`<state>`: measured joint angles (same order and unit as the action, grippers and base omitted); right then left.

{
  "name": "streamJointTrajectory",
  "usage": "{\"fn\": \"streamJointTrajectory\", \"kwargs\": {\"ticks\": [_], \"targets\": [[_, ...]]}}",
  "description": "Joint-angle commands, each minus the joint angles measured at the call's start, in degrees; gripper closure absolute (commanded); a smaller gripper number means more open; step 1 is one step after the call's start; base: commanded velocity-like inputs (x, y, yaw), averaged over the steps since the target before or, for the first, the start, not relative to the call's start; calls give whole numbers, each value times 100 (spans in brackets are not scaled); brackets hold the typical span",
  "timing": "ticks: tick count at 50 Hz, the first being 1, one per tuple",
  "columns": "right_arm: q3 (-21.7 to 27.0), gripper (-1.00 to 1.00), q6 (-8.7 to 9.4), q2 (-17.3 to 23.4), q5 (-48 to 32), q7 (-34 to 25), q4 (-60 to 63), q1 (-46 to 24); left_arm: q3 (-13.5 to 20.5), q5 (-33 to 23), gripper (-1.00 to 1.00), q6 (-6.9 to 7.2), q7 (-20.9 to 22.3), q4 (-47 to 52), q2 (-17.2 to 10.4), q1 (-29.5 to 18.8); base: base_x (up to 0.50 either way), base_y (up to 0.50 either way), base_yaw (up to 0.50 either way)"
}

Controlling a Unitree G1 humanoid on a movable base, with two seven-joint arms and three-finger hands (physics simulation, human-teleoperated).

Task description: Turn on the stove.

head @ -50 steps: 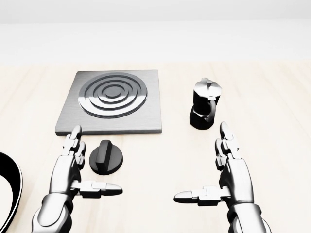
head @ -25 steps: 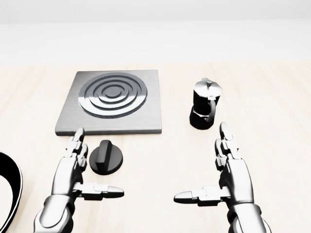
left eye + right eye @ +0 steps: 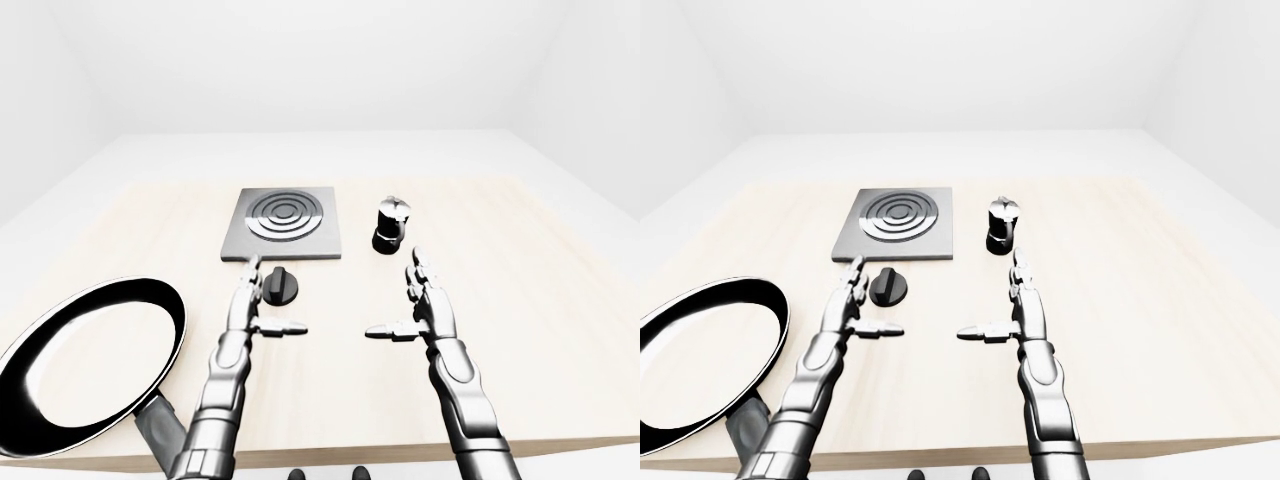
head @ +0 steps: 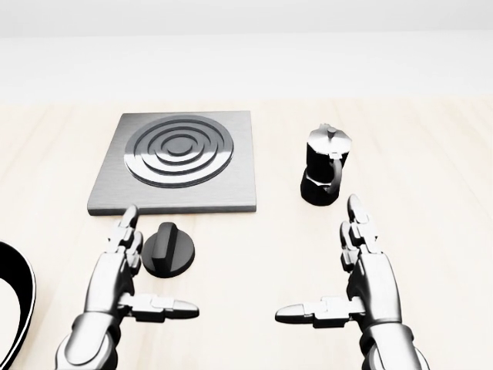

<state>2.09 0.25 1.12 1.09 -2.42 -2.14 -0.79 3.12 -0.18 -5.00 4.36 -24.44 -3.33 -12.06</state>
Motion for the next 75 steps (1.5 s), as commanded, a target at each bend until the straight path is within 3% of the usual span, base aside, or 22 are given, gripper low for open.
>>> {"fn": "streamJointTrajectory", "kwargs": {"ticks": [1, 18, 19, 24, 42, 51, 55, 65, 75], "targets": [[6, -100, 3, -1, 4, 9, -20, -15, -16, -28, -100, 0, 26, -20, 12, 28, 0, 0, 0], [20, -100, 28, 10, 29, 17, -34, -39, -58, -118, -100, 0, 39, 58, 33, 95, 0, 0, 0], [-13, -100, -49, 15, 2, -30, -58, 1, -223, -288, -100, 0, 212, 24, 27, 167, 0, 0, 0], [-10, -100, -87, 9, -9, -49, -97, 1, -198, -360, -100, 0, 277, 76, 63, 199, 0, 0, 0], [-15, -100, -56, 4, -24, -69, -43, 26, -239, -444, -100, 0, 432, 366, 104, 363, 0, 0, 0], [-23, -100, -68, 2, -39, -76, -54, 29, -303, -458, -100, 140, 583, 780, 136, 573, 0, 0, 0], [-24, -100, -93, 2, -43, -81, -91, 18, -308, -456, -100, 105, 632, 766, 142, 584, 0, 0, 0], [-52, -100, -114, -3, -65, -106, -85, 42, -439, -457, -100, 279, 973, 1323, 177, 883, 0, 0, 0], [-85, -100, -121, -12, -96, -147, -33, 93, -497, -493, -100, 235, 1120, 1424, 197, 976, 0, 0, 0]]}}
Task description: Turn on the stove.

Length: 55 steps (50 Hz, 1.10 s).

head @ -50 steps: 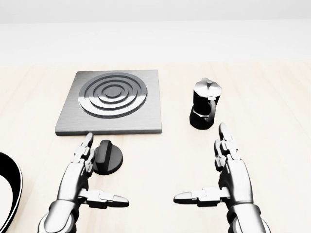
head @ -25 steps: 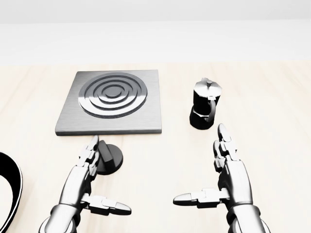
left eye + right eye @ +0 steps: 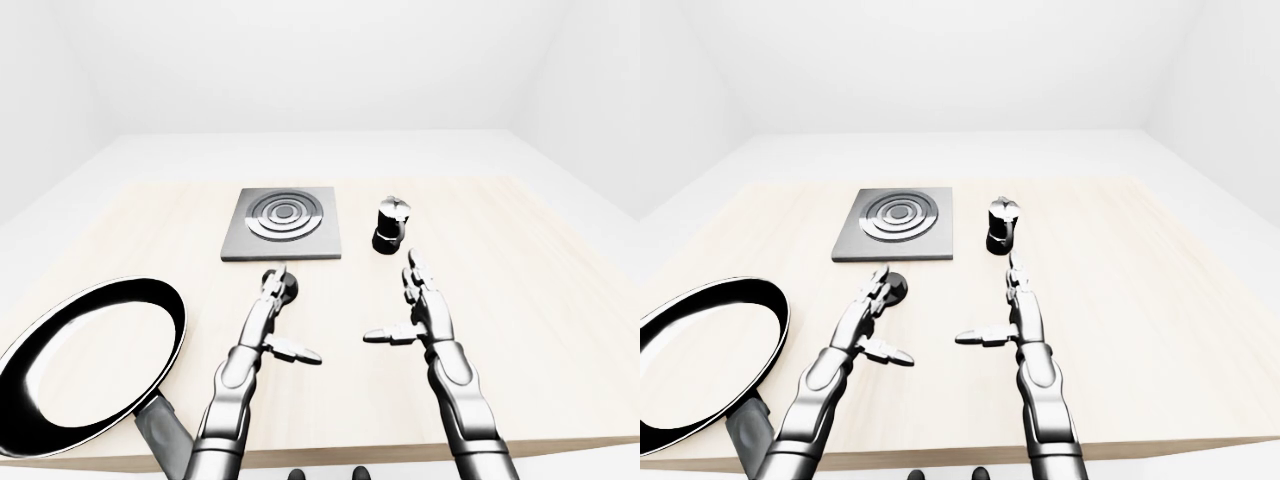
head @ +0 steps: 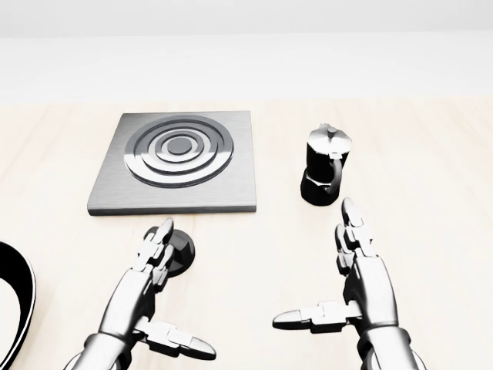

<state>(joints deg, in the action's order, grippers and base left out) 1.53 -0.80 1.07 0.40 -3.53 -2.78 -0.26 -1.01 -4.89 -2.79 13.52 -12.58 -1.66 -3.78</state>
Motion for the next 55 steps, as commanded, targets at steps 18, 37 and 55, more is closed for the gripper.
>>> {"fn": "streamJointTrajectory", "kwargs": {"ticks": [18, 37, 55], "targets": [[-32, -100, -100, -9, -38, -68, -58, 26, -14, 40, -100, -203, 137, -170, 54, -206, 0, 0, 0], [-24, -100, -54, -9, -41, -57, 18, 35, 353, 672, -100, -131, -339, 851, -58, -251, 0, 0, 0], [-22, -100, -420, -12, -184, 16, -161, 94, 631, 1012, -100, 289, -429, 1975, -177, -59, 0, 0, 0]]}}
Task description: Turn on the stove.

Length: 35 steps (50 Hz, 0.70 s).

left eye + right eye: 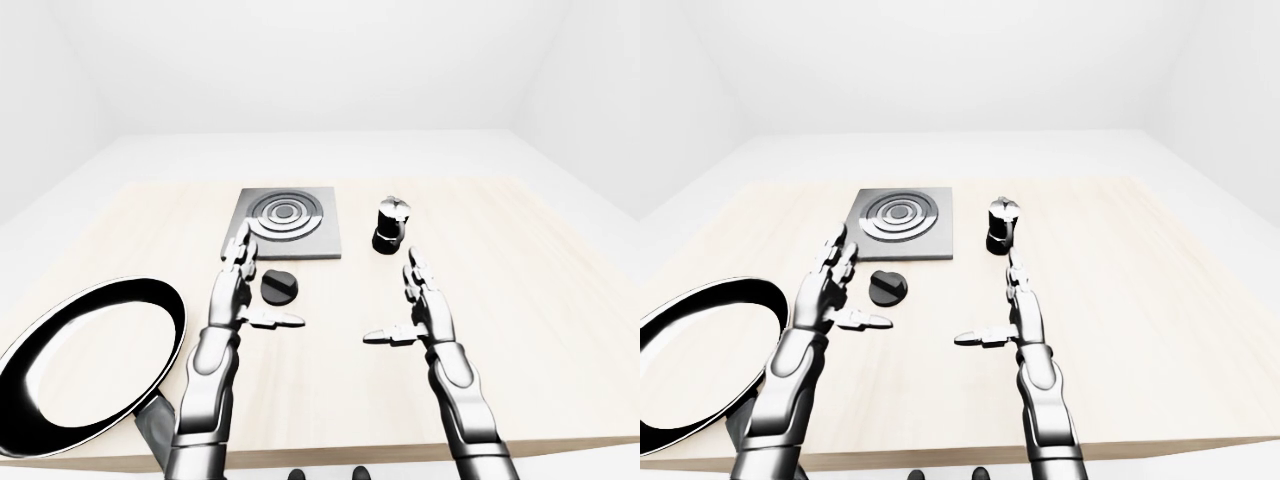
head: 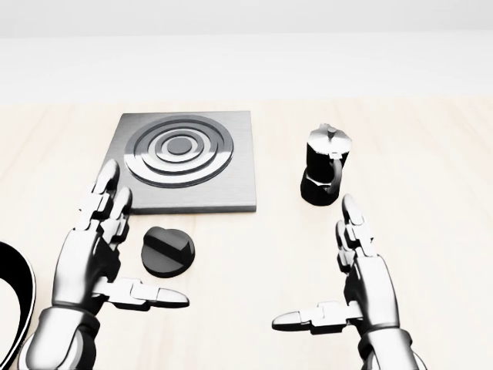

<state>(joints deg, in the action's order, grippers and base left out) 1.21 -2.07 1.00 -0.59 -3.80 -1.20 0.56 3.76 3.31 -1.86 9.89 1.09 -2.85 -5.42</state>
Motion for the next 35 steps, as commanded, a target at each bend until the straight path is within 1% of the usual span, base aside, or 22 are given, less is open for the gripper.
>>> {"fn": "streamJointTrajectory", "kwargs": {"ticks": [1, 3, 4, 7, 9, 10, 14, 15, 16, 17, 18, 22, 23, 26, 35], "targets": [[-8, -100, -193, 0, -96, 54, 150, 67, 176, 208, -100, 187, -74, 652, -61, 116, 0, 0, 0], [-14, -100, -150, 0, -126, 64, 291, 96, 201, 222, -100, 201, -78, 742, -70, 147, 0, 0, 0], [-8, -100, -181, 0, -138, 76, 328, 107, 214, 224, -100, 205, -83, 808, -72, 174, 0, 0, 0], [-5, -100, -230, -6, -160, 95, 446, 156, 257, 270, -100, 286, -90, 1002, -76, 218, 0, 0, 0], [-7, -100, -232, -7, -173, 100, 509, 177, 280, 297, -100, 338, -98, 1091, -79, 227, 0, 0, 0], [-8, -100, -269, -8, -187, 108, 510, 185, 286, 306, -100, 350, -98, 1118, -78, 234, 0, 0, 0], [-20, -100, -293, -9, -265, 142, 646, 237, 278, 280, -100, 268, -109, 1229, -59, 307, 0, 0, 0], [-22, -100, -293, -12, -277, 147, 717, 250, 272, 265, -100, 284, -117, 1279, -57, 320, 0, 0, 0], [-21, -100, -293, -11, -284, 149, 734, 254, 266, 241, -100, 271, -116, 1290, -59, 325, 0, 0, 0], [-20, -100, -293, -9, -301, 156, 703, 250, 260, 194, -100, 198, -126, 1309, -53, 348, 0, 0, 0], [-19, -100, -293, -10, -302, 156, 701, 249, 260, 190, -100, 194, -125, 1310, -52, 349, 0, 0, 0], [-36, -100, -293, -17, -372, 187, 858, 315, 256, 172, -100, 206, -126, 1505, -33, 427, 0, 0, 0], [-41, -100, -293, -22, -390, 199, 893, 332, 253, 164, -100, 182, -123, 1550, -24, 461, 0, 0, 0], [-47, -100, -293, -25, -407, 207, 918, 349, 243, 149, -100, 190, -110, 1634, -14, 504, 0, 0, 0], [-61, -100, -293, -41, -498, 257, 1351, 536, 249, 176, -100, 262, -92, 2003, 25, 647, 0, 0, 0]]}}
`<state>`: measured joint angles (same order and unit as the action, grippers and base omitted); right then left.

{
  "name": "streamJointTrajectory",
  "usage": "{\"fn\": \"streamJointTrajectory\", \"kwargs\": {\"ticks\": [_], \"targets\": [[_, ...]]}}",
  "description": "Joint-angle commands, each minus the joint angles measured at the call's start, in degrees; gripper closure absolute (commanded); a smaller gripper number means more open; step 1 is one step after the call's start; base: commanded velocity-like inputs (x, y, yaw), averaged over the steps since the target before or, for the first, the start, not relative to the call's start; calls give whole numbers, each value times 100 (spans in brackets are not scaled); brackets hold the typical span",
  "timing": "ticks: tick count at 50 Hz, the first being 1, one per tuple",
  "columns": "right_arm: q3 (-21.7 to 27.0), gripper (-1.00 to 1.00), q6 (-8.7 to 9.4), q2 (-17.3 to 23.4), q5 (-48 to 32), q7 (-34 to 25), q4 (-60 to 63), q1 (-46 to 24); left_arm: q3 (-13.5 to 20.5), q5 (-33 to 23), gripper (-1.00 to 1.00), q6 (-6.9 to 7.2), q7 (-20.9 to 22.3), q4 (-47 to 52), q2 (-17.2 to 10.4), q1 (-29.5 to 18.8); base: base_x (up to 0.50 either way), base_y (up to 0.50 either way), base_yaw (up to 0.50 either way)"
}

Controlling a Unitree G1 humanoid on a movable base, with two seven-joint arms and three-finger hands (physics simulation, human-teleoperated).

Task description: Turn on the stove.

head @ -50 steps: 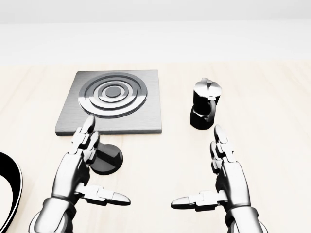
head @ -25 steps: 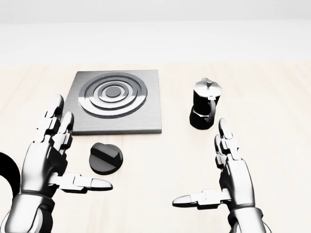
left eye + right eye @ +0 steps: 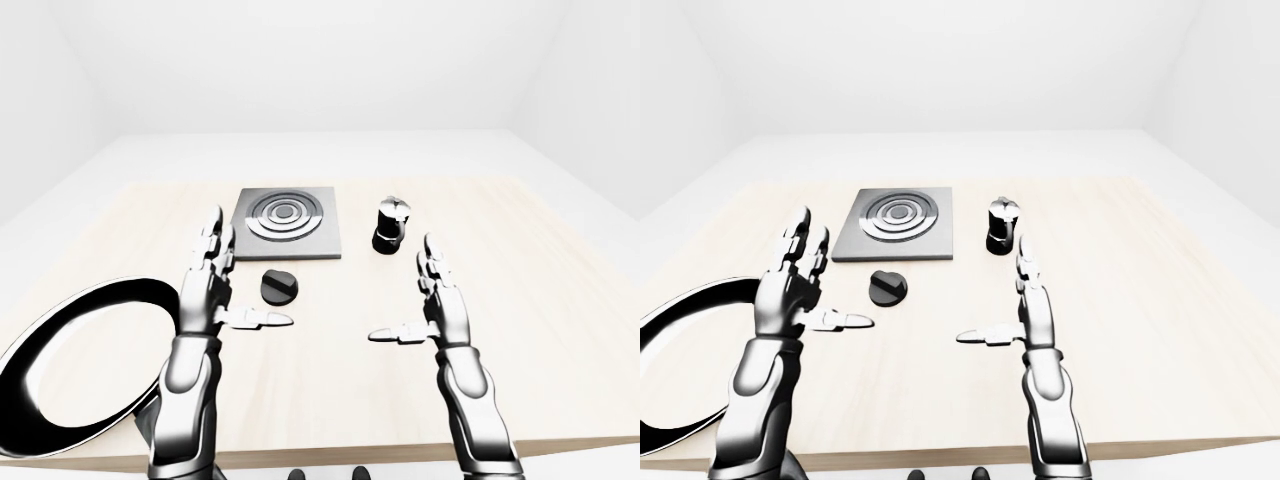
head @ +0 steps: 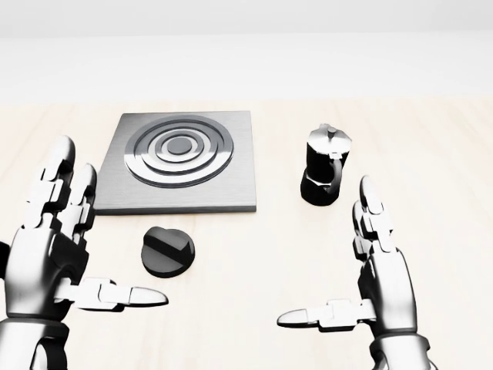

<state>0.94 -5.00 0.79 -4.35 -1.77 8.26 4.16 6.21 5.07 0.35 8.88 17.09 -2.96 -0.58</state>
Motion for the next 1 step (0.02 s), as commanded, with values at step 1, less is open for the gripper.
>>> {"fn": "streamJointTrajectory", "kwargs": {"ticks": [1], "targets": [[-33, -100, 0, -22, -126, 78, 138, 187, 2, 2, -100, 44, 16, 468, 44, 201, 0, 0, 0]]}}
